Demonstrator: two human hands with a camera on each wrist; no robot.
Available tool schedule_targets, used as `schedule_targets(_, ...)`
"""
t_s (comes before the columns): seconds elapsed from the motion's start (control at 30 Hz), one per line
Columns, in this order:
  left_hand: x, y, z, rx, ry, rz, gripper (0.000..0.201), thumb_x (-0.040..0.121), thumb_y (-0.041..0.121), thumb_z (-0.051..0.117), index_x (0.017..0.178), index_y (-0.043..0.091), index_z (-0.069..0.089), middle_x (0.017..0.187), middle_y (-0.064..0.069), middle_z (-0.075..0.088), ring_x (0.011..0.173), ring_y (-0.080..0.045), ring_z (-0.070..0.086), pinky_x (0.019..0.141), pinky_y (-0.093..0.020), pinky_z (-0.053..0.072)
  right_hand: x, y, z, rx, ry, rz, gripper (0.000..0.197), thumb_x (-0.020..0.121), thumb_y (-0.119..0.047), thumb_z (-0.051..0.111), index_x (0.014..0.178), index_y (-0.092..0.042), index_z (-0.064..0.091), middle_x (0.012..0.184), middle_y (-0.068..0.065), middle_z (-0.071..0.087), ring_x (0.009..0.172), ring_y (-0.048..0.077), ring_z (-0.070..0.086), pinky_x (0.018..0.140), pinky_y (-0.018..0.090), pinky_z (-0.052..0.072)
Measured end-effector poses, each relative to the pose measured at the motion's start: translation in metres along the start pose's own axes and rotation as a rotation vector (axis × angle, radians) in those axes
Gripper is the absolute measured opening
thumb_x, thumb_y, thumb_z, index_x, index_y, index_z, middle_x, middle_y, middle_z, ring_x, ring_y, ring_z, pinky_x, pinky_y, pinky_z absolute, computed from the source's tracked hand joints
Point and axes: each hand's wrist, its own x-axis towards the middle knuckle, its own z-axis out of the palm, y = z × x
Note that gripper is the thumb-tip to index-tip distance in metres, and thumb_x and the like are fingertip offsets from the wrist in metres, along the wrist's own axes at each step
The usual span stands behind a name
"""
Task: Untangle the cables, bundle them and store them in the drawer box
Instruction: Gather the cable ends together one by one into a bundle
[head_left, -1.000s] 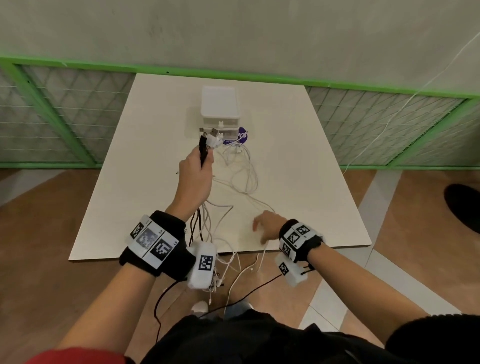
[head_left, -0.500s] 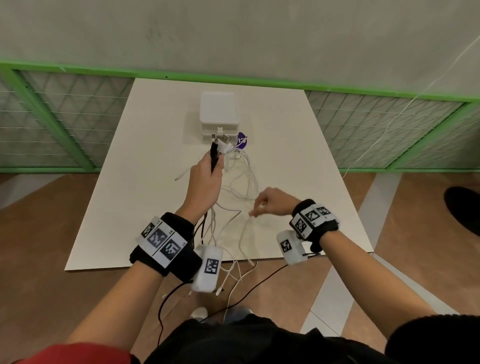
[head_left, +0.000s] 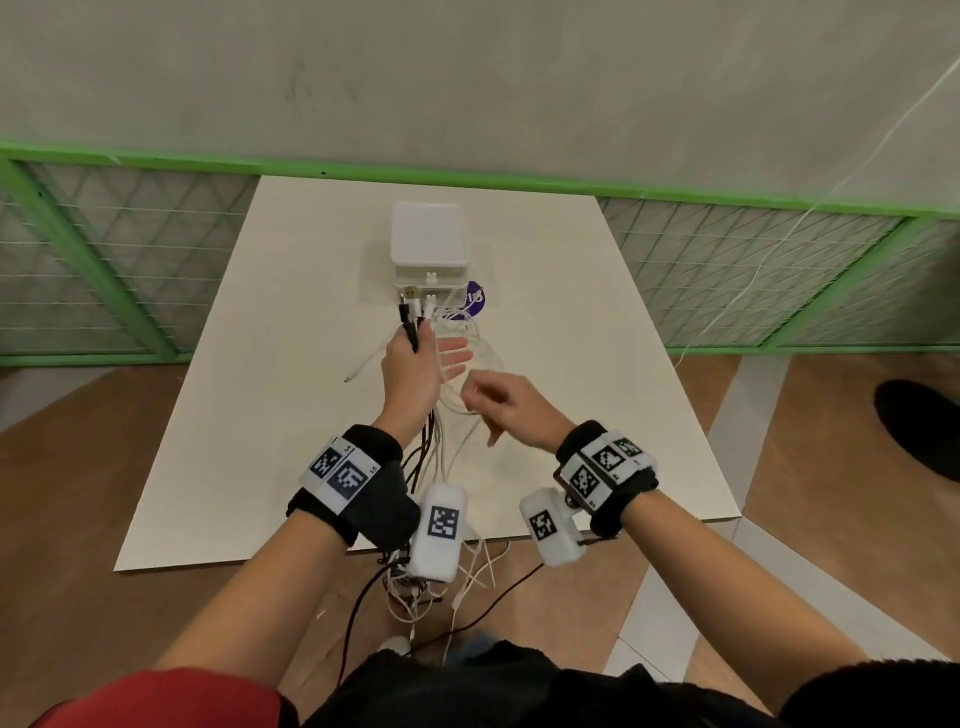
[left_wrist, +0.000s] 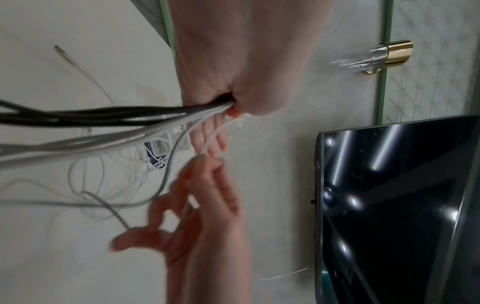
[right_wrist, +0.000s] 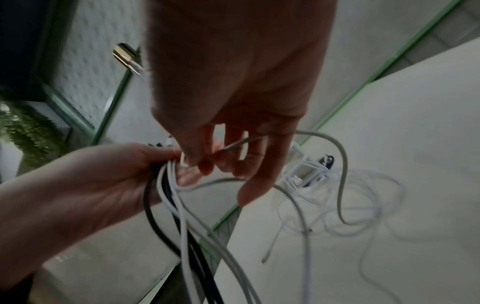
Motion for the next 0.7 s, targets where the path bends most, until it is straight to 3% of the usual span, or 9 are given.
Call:
schedule_targets(0.1,0.004,0.001,-0.001,-0.003,0.086,0.066,0.021,0.102,0.023,0.033,0.088,0.016,0.046,0.068,-0.001,0.056,0.045,-0.006,0.054,0.054,-0.026,0.048,-0.008,0.011,0.003,-0.066,-0.137,0.114,0.014,0.093,-0.014,0.052,0.081,-0.013,0.059,0.075,0.000,0.056,0.063,0.011,0.053,0.050,0.031,0.055)
schedule_targets(0.17,0.004,0.000,0.000,0.035,0.075,0.097,0.025,0.101,0.022,0.036,0.077,0.020,0.042,0.062,0.004,0.043,0.048,-0.006,0.042,0.047,-0.021,0.036,-0.009,0.012,-0.006,-0.119,-0.174,0.182,0.014,0.090,-0.017,0.057,0.087,-0.008,0.067,0.085,0.004,0.065,0.069,0.013,0.059,0.049,0.030,0.055)
schedule_targets(0.27,0.000,-0.003,0.005,0.063,0.002,0.122,0.026,0.101,0.021,0.037,0.075,0.020,0.040,0.064,0.004,0.037,0.053,-0.006,0.037,0.043,-0.015,0.032,0.001,0.004,-0.021,-0.062,0.042,0.184,0.024,0.094,-0.019,0.049,0.097,-0.004,0.067,0.095,0.007,0.065,0.069,0.018,0.061,0.044,0.027,0.052)
schedule_targets(0.33,-0.004,-0.003,0.009,0.112,-0.014,0.150,0.024,0.100,0.022,0.037,0.077,0.022,0.042,0.066,0.005,0.040,0.055,-0.005,0.041,0.045,-0.015,0.035,0.010,-0.007,-0.021,-0.035,0.161,0.106,0.029,0.097,-0.022,0.042,0.096,-0.004,0.066,0.091,0.009,0.064,0.065,0.019,0.059,0.044,0.030,0.050)
schedule_targets(0.43,-0.003,-0.003,0.009,0.157,0.018,0.175,0.017,0.100,0.024,0.038,0.085,0.022,0.046,0.069,0.007,0.046,0.063,-0.007,0.050,0.053,-0.019,0.041,0.020,-0.014,-0.010,-0.092,0.197,0.065,0.032,0.095,-0.028,0.047,0.082,-0.003,0.062,0.075,0.007,0.064,0.062,0.019,0.059,0.053,0.038,0.052)
schedule_targets(0.53,0.000,0.001,0.003,0.148,0.025,0.167,0.016,0.100,0.024,0.038,0.086,0.020,0.045,0.068,0.007,0.043,0.060,-0.007,0.046,0.048,-0.018,0.037,0.022,-0.005,-0.007,-0.250,0.275,0.140,0.034,0.084,-0.038,0.059,0.074,-0.006,0.058,0.069,0.005,0.066,0.065,0.022,0.060,0.068,0.046,0.053)
schedule_targets(0.6,0.002,0.001,0.000,0.194,0.010,0.171,0.017,0.100,0.025,0.038,0.089,0.017,0.047,0.067,0.005,0.043,0.057,-0.008,0.043,0.046,-0.016,0.036,0.020,0.001,-0.009,-0.305,0.414,0.184,0.032,0.083,-0.044,0.059,0.081,-0.012,0.059,0.075,0.002,0.065,0.071,0.021,0.059,0.071,0.041,0.051)
schedule_targets(0.67,0.002,0.002,0.000,0.252,-0.016,0.164,0.022,0.100,0.027,0.038,0.093,0.011,0.051,0.065,0.003,0.044,0.054,-0.009,0.043,0.045,-0.014,0.037,0.017,-0.005,-0.008,-0.254,0.498,0.084,0.029,0.088,-0.042,0.052,0.096,-0.016,0.060,0.088,0.000,0.064,0.078,0.016,0.058,0.072,0.032,0.048)
schedule_targets(0.7,0.002,0.002,0.002,0.275,-0.040,0.160,0.025,0.100,0.027,0.038,0.095,0.009,0.053,0.066,0.002,0.047,0.054,-0.010,0.045,0.047,-0.016,0.040,0.017,-0.010,-0.005,-0.191,0.462,0.002,0.030,0.090,-0.039,0.047,0.103,-0.015,0.060,0.095,0.000,0.063,0.083,0.012,0.056,0.074,0.024,0.046)
